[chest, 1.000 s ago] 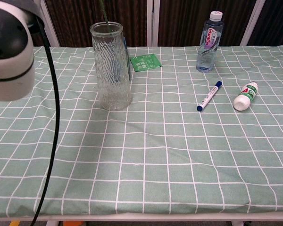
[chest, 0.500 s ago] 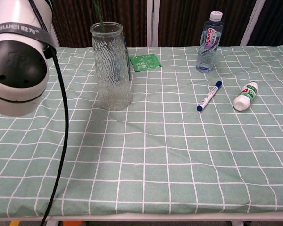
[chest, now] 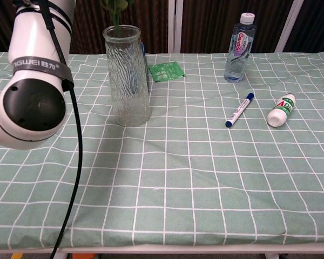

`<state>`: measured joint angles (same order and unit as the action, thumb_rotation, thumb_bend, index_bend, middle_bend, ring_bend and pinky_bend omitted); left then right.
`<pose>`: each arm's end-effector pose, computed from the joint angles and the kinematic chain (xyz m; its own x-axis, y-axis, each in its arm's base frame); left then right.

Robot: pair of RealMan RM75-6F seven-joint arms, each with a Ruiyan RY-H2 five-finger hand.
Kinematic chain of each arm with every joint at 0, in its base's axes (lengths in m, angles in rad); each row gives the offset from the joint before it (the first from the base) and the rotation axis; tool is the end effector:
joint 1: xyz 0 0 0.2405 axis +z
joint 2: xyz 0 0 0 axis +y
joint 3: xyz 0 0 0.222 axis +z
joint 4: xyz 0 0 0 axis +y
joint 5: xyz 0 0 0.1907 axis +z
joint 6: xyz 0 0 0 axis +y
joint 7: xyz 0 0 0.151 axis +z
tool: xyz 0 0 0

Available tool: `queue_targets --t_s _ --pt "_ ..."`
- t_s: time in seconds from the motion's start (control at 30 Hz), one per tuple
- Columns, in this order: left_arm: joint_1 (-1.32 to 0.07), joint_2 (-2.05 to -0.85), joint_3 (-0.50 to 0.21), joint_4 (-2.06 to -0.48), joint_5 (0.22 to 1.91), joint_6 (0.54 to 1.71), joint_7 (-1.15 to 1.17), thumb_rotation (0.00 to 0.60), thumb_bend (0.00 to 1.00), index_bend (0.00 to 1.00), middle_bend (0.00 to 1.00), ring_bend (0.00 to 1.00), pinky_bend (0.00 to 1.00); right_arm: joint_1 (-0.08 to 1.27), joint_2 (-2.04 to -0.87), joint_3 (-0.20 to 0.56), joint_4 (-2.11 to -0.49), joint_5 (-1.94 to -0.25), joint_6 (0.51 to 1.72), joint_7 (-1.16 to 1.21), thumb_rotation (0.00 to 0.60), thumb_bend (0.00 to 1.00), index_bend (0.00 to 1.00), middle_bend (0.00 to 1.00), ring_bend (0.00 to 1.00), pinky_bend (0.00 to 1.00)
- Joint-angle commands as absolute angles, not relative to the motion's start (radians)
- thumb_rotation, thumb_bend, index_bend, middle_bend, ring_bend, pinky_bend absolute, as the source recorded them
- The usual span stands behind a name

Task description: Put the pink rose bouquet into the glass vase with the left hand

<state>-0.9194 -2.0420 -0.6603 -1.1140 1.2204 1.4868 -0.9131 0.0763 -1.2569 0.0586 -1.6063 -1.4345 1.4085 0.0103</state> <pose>-0.0159 0.3665 0.0428 -0.9486 0.0605 0.3107 0.2527 -0.4468 0.8582 -0.2739 -0.1814 0.1164 0.2496 -0.0819 0.9649 -0.9650 0.0612 0.2548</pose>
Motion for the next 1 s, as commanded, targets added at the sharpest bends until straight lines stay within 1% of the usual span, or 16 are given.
queue_targets --t_s 0.03,0.33,0.5,0.53,0.63,0.73,0.77,0.8,0.9,0.97,1.0 --pt "-0.91 -2.046 -0.647 -1.107 1.234 1.495 -0.926 0.6 0.0 0.18 0.04 0.08 0.17 0.078 -1.259 0.059 -1.605 -1.431 1.404 0.014 0.6 0.12 0.0 0.0 0.0 0.0" --pt "-0.864 -2.031 -0.631 -1.14 1.265 1.537 -0.952 0.6 0.0 0.15 0.0 0.06 0.14 0.08 -1.261 0.059 -1.597 -1.426 1.395 0.028 0.6 0.12 0.0 0.0 0.0 0.0" --pt "-0.818 -1.985 -0.635 -1.197 1.277 1.573 -0.933 0.6 0.0 0.15 0.0 0.06 0.14 0.079 -1.263 0.06 -1.592 -1.427 1.398 0.038 0.6 0.12 0.0 0.0 0.0 0.0" --pt "-0.804 -1.973 -0.632 -1.209 1.278 1.579 -0.924 0.6 0.0 0.14 0.0 0.06 0.14 0.079 -1.264 0.06 -1.589 -1.428 1.399 0.041 0.6 0.12 0.0 0.0 0.0 0.0" --pt "-0.734 -1.929 -0.589 -1.25 1.29 1.612 -0.874 0.6 0.0 0.14 0.02 0.06 0.14 0.082 -1.272 0.06 -1.575 -1.435 1.398 0.051 0.6 0.12 0.0 0.0 0.0 0.0" --pt "-0.637 -1.875 -0.518 -1.284 1.309 1.659 -0.81 0.6 0.0 0.14 0.04 0.06 0.15 0.093 -1.285 0.06 -1.559 -1.453 1.395 0.054 0.6 0.12 0.0 0.0 0.0 0.0" --pt "-0.599 -1.846 -0.481 -1.287 1.321 1.672 -0.772 0.6 0.0 0.14 0.05 0.06 0.15 0.099 -1.29 0.058 -1.553 -1.464 1.394 0.054 0.6 0.12 0.0 0.0 0.0 0.0" --pt "-0.568 -1.818 -0.443 -1.284 1.334 1.675 -0.731 0.6 0.0 0.15 0.05 0.06 0.15 0.103 -1.294 0.057 -1.55 -1.473 1.394 0.055 0.6 0.12 0.0 0.0 0.0 0.0" --pt "-0.47 -1.712 -0.297 -1.267 1.387 1.684 -0.515 0.6 0.0 0.18 0.07 0.06 0.15 0.114 -1.302 0.051 -1.542 -1.504 1.394 0.06 0.6 0.12 0.0 0.0 0.0 0.0" --pt "-0.41 -1.638 -0.203 -1.269 1.435 1.701 -0.373 0.6 0.0 0.18 0.07 0.05 0.14 0.119 -1.304 0.048 -1.539 -1.517 1.395 0.065 0.6 0.12 0.0 0.0 0.0 0.0" --pt "-0.386 -1.61 -0.173 -1.276 1.449 1.709 -0.318 0.6 0.0 0.18 0.07 0.05 0.13 0.12 -1.305 0.047 -1.538 -1.52 1.396 0.066 0.6 0.12 0.0 0.0 0.0 0.0"
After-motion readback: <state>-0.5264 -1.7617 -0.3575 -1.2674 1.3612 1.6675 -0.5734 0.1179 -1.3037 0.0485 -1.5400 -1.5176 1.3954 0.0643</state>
